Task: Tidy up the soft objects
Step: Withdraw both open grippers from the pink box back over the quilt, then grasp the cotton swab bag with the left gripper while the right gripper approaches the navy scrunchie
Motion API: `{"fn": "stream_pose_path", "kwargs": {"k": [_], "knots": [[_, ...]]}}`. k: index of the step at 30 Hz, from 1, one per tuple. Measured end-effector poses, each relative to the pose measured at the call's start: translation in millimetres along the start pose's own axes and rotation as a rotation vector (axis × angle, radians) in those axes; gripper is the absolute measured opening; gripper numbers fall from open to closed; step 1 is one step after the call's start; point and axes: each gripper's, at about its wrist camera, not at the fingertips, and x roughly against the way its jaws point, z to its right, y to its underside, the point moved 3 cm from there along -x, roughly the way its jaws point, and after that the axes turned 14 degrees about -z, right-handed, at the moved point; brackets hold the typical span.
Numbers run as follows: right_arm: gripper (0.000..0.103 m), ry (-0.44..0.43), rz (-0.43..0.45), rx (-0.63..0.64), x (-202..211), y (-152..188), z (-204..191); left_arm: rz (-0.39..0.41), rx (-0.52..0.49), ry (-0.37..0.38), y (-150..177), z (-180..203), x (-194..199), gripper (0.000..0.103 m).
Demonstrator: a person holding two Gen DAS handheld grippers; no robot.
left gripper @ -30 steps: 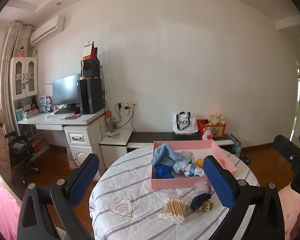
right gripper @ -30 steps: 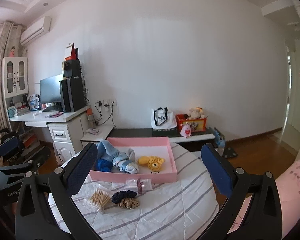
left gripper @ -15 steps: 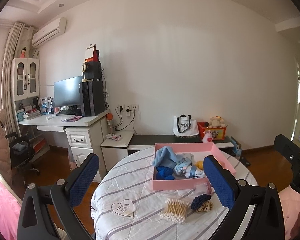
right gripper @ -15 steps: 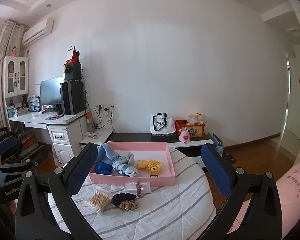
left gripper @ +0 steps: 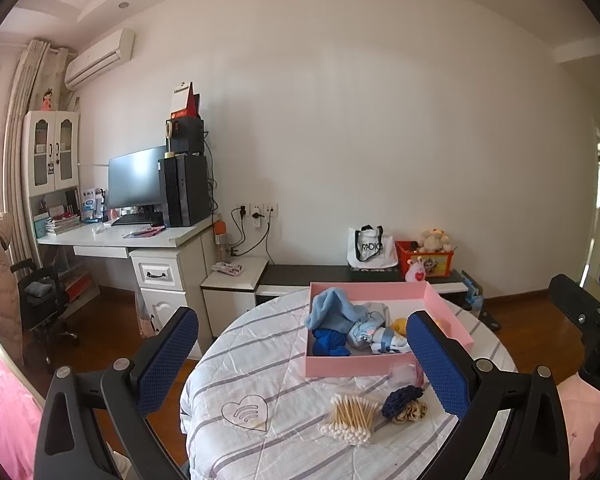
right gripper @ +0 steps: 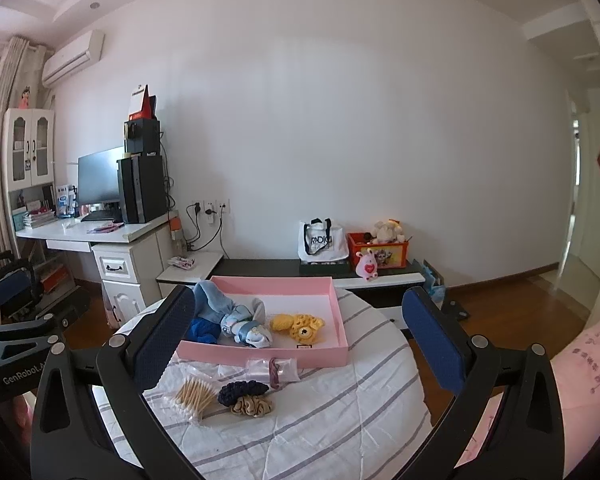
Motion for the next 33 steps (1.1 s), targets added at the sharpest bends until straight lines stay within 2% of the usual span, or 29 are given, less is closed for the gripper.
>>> {"fn": "stream_pose_path", "kwargs": {"k": [9,19,25,33], "knots": [[0.103,0.002,-0.032,0.011,-10,3,0,-0.033,0.004,0.005,1,-1,-10,0.103],[0.103,0.009,-0.107,-0.003,-35,12,2,-0.113,-0.007,0.002,4,1,-34,0.103],[0.103,0.011,-0.189,-0.022,-63,25,8,-0.197,-0.025,-0.005,7,4,-63,0.103],[0.103,0.033,-0.34,-0.052,-110,57,19,-0.339,-0.057,-0.001,20,13,-112,0.103]]}}
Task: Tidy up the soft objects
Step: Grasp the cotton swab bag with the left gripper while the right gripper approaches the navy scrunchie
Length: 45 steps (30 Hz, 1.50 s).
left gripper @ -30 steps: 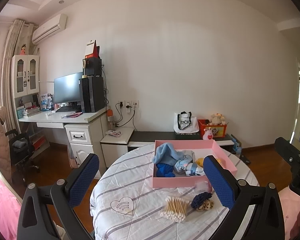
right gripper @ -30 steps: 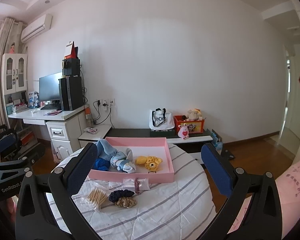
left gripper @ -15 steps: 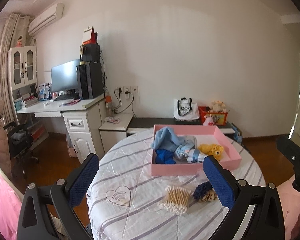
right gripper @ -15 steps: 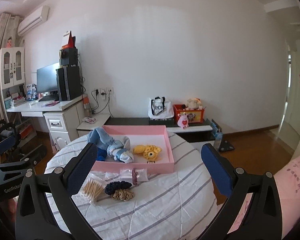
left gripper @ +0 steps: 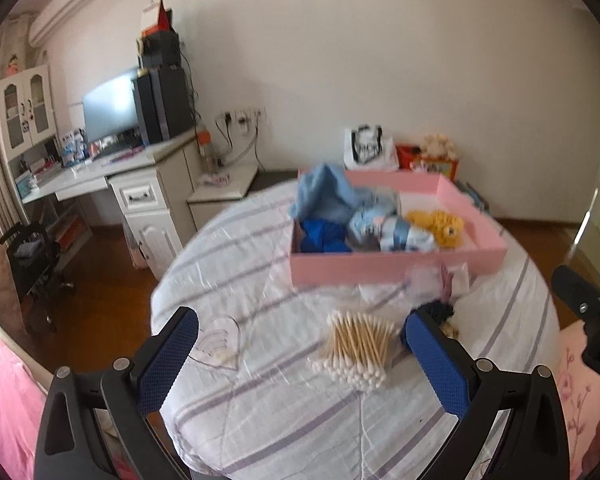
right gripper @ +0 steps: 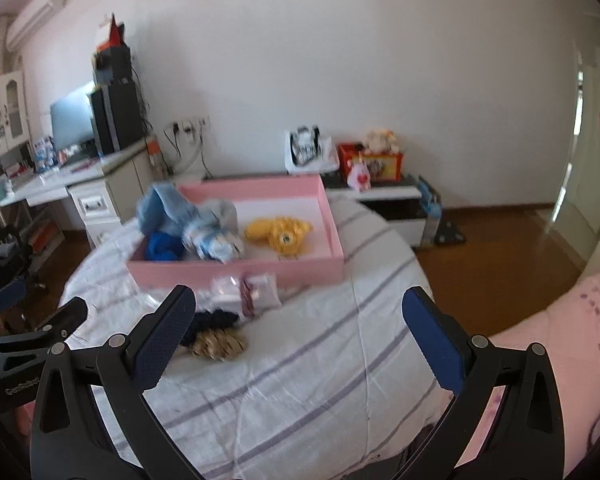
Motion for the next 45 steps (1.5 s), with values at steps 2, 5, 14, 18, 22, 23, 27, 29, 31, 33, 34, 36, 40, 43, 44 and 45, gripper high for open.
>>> {"fn": "stream_pose_path", "kwargs": {"k": [2,5,14,18,22,23,27,29,31,33,34,36,40,43,44,45], "knots": [[0.103,0.015,-0.044,-0.001,-16,4,1,-0.04,-0.013,-0.001,-2,5,-17,0.103],[0.103,0.013,-0.113,0.0,-40,10,3,-0.096,-0.031,0.001,-4,11,-40,0.103],[0.103,0.002,-0.213,-0.002,-80,18,3,-0.208,-0.059,0.022,-11,22,-102,0.103],[0.103,-0.008,-0.253,-0.005,-92,19,2,-0.245,-0.064,0.054,-11,24,-125,0.095],[0.103,-0.031,-0.265,-0.024,-95,19,2,-0.277,-0.082,0.093,-9,26,-141,0.073],[0.103,-0.035,-0.263,-0.03,-95,18,2,-0.288,-0.082,0.107,-8,26,-145,0.072],[0.103,-0.084,-0.251,-0.054,-91,14,-2,-0.263,-0.083,0.104,-7,22,-144,0.055],[0.103,-0.11,-0.249,-0.052,-91,11,-10,-0.264,-0.064,0.118,-7,16,-143,0.053],[0.103,-0.129,-0.25,-0.039,-91,10,-19,-0.26,-0.051,0.111,-7,8,-142,0.053],[0.103,-0.146,-0.258,-0.021,-94,8,-30,-0.252,-0.031,0.088,-8,-2,-141,0.052],[0.103,-0.154,-0.262,-0.011,-95,8,-36,-0.249,-0.02,0.078,-8,-6,-140,0.052],[0.103,-0.163,-0.269,0.0,-100,7,-45,-0.246,-0.001,0.058,-8,-16,-139,0.052],[0.103,-0.165,-0.276,0.015,-108,3,-62,-0.248,0.027,0.049,-6,-30,-140,0.052],[0.103,-0.169,-0.278,0.02,-114,-1,-69,-0.249,0.039,0.065,-5,-38,-141,0.052],[0.103,-0.165,-0.276,0.02,-117,-2,-71,-0.248,0.04,0.069,-5,-40,-140,0.052],[0.103,-0.154,-0.275,0.022,-120,-3,-73,-0.247,0.041,0.073,-4,-41,-139,0.052]]}}
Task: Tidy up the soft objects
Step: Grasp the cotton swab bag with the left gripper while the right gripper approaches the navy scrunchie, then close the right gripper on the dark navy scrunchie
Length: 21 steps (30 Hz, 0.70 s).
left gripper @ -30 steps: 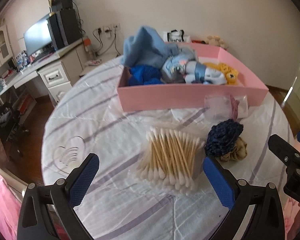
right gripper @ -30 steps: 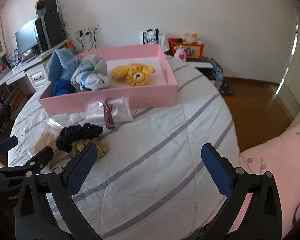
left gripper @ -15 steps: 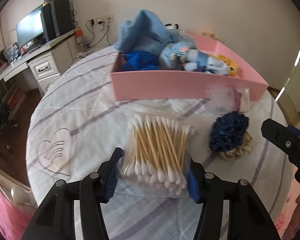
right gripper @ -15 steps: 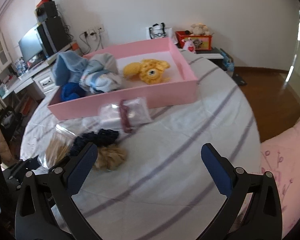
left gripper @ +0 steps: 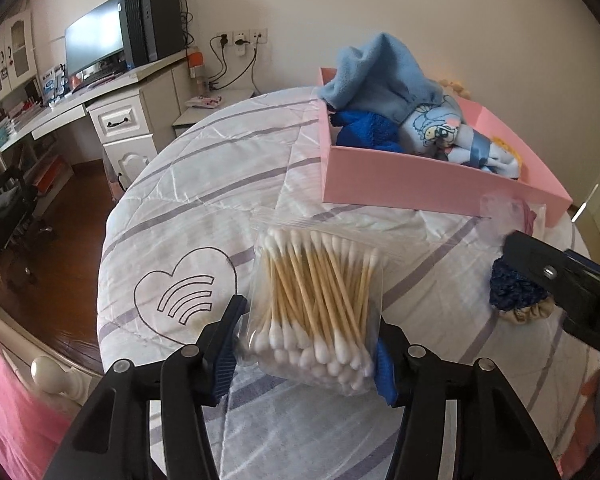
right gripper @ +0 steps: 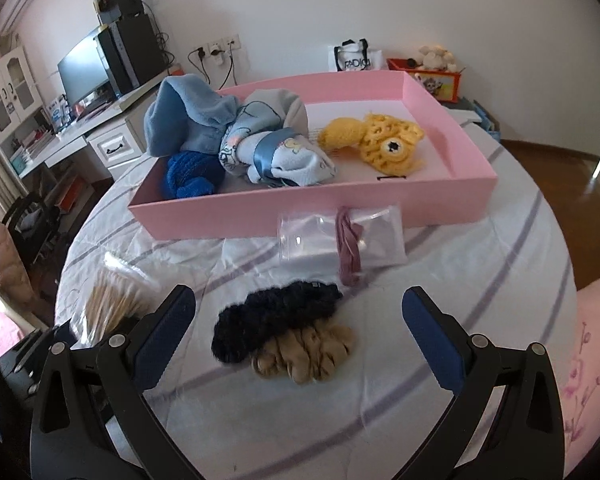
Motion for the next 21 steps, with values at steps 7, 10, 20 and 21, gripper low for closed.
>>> {"fn": "stream_pose_path", "kwargs": {"k": [7,10,20,21], "knots": [[0.091,0.025,-0.072,0.009,-22,6,2,0.003,0.0,0.014,0,-4,0,0.053],[0.084,0.037,-0.071,0.029,-23,13,2,0.007,-0.001,0.005,0,-3,-1,0.053],[0.036,0.024,-0.054,0.074,-15,22,2,0.007,-0.001,-0.015,0,2,-1,0.053],[0.035,0.018,-0.053,0.072,-14,23,2,0.007,-0.002,-0.019,0,3,-1,0.053]]}}
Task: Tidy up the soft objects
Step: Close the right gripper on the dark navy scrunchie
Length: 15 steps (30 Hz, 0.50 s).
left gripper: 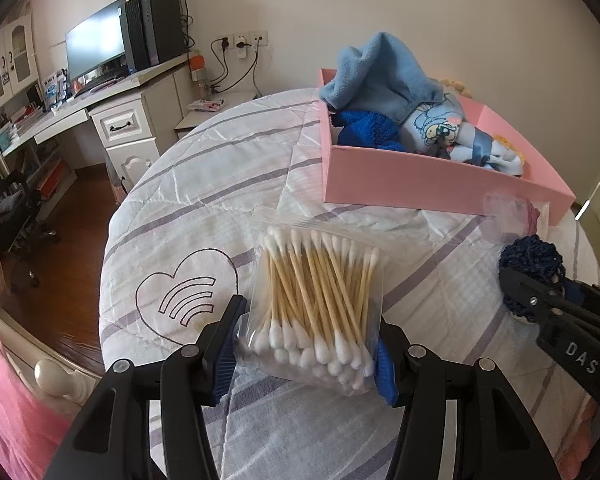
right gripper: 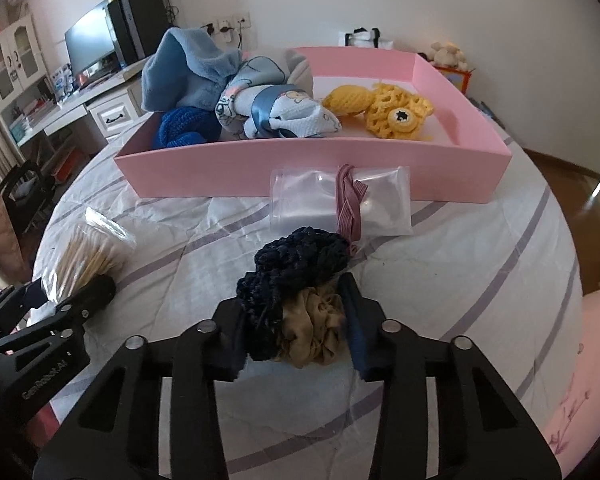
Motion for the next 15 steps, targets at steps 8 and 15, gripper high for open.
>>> {"fn": "stream_pose_path", "kwargs": {"k": [8,15], "knots": [[0.032,-0.008,0.015,0.008,9,-1,2,-0.002,0.004,-0.01,-1,0,3,0.052],[0.032,-0.011,0.054,-0.003,25,-2,9,0.018,-0.013,-0.008,0,7,15,0.052]]}}
